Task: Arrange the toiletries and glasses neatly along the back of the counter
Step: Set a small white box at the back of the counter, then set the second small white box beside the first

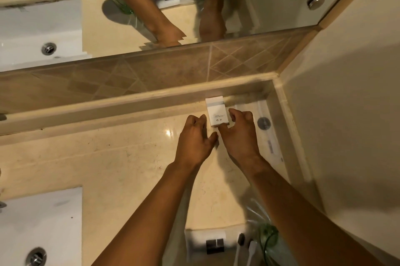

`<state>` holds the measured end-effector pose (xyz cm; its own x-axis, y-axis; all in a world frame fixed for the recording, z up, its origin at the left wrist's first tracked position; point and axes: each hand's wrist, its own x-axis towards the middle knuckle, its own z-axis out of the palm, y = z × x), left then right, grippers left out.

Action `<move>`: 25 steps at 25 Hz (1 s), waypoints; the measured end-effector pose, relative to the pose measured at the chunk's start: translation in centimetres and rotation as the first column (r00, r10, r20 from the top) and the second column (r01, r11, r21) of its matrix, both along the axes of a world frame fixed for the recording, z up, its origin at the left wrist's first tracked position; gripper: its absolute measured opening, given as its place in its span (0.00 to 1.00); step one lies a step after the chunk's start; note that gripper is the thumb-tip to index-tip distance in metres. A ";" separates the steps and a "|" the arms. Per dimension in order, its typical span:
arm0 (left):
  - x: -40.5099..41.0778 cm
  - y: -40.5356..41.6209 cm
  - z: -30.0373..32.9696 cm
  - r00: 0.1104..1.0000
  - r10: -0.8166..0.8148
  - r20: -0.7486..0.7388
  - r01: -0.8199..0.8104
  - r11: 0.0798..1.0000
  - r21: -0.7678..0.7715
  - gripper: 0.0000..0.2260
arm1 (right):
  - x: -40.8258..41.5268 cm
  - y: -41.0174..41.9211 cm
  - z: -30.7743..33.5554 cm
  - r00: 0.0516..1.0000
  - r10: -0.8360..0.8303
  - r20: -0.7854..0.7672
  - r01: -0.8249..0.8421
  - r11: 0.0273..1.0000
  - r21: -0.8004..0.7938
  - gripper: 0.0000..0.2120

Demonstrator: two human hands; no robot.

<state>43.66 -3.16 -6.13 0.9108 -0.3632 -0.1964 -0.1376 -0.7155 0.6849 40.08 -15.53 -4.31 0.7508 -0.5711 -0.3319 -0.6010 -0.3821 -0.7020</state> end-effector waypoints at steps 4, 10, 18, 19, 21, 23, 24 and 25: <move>-1.0 2.6 2.6 0.999 0.007 0.045 -0.005 0.999 -0.031 0.17 | -2.4 0.5 2.1 0.999 0.041 0.000 -0.041 0.999 -0.013 0.19; -9.5 6.8 7.1 0.999 0.032 0.040 -0.028 0.996 -0.085 0.11 | -9.9 5.2 6.2 0.972 0.210 0.106 -0.209 0.978 -0.015 0.15; -21.5 11.7 9.1 0.996 0.090 -0.020 -0.092 0.988 -0.122 0.11 | -21.2 10.8 5.8 0.936 0.346 0.062 -0.344 0.938 -0.034 0.08; -22.9 12.3 9.3 0.996 0.087 -0.016 -0.088 0.989 -0.121 0.10 | -22.3 11.4 5.5 0.931 0.361 0.051 -0.360 0.932 -0.039 0.08; -25.7 14.5 9.4 0.996 0.085 -0.040 -0.089 0.990 -0.108 0.09 | -24.2 12.7 5.0 0.907 0.421 -0.001 -0.420 0.906 -0.041 0.08; -28.4 17.7 8.9 0.986 0.130 -0.104 -0.140 0.986 -0.087 0.08 | -25.8 14.2 4.6 0.868 0.491 -0.071 -0.492 0.870 0.007 0.08; -29.7 19.4 8.4 0.975 0.181 -0.131 -0.192 0.979 -0.074 0.09 | -26.4 15.0 4.3 0.843 0.528 -0.102 -0.527 0.849 0.034 0.09; -30.7 21.0 7.7 0.957 0.250 -0.147 -0.260 0.964 -0.049 0.09 | -26.9 15.8 4.1 0.813 0.567 -0.130 -0.564 0.823 0.059 0.10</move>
